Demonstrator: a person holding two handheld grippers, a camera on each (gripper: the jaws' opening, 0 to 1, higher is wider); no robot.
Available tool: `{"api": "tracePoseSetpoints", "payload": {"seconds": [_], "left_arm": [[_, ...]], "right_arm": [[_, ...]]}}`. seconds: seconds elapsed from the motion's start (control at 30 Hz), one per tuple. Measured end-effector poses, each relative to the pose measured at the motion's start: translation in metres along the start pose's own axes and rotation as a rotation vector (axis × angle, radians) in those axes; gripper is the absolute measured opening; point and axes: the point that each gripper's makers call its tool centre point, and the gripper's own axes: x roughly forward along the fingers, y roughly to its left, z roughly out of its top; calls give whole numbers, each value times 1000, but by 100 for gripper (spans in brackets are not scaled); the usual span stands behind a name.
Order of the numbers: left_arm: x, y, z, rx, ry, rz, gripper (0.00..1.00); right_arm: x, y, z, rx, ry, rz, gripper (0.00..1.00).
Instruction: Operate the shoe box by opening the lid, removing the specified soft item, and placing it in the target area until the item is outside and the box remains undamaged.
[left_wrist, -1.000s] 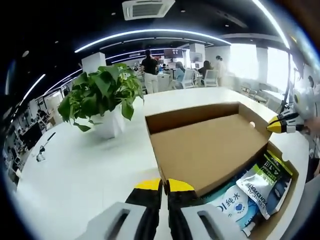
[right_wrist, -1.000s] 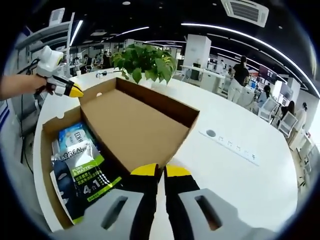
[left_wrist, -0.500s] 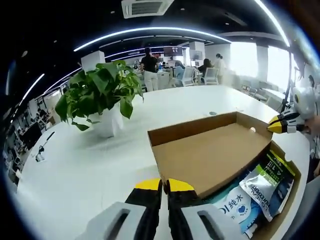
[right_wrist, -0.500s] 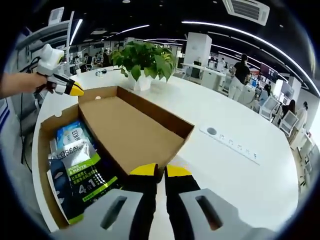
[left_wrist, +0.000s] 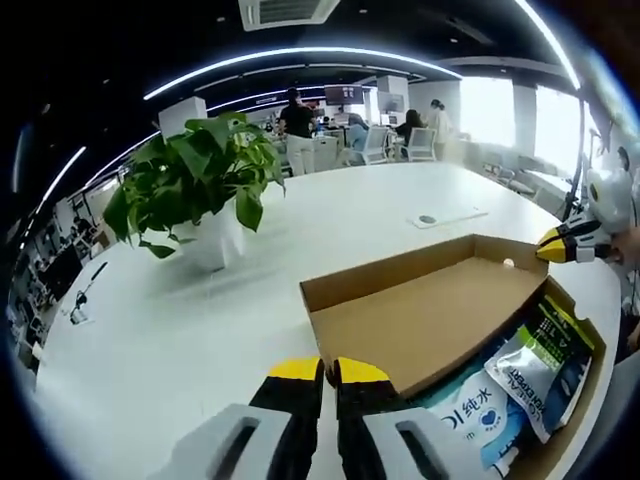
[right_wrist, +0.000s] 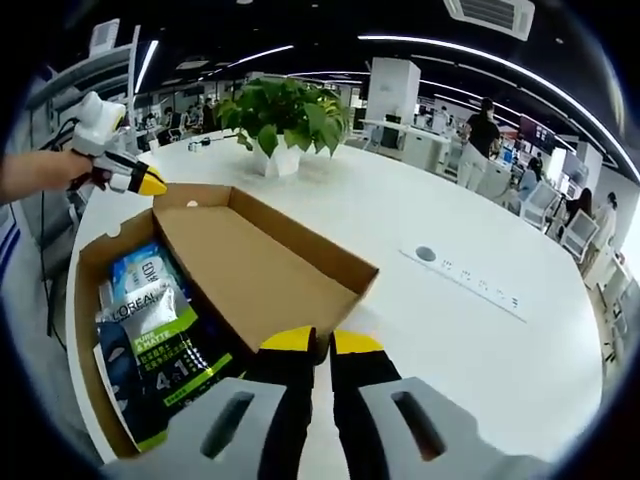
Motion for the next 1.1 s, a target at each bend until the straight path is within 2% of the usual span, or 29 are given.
{"api": "tracePoseSetpoints", "payload": {"seconds": [0.7,0.77,1.1], "left_arm": [[3,1,-1,-27,21,3,4],[2,1,-1,-27,22,3,4],[-1,-2,-4,-21,36,4,8]], "right_arm": [[3,-1,0,40,12,12,4],[3,1,-2,53,33,26,6],[-2,6,-4,50,40,42,10]]}}
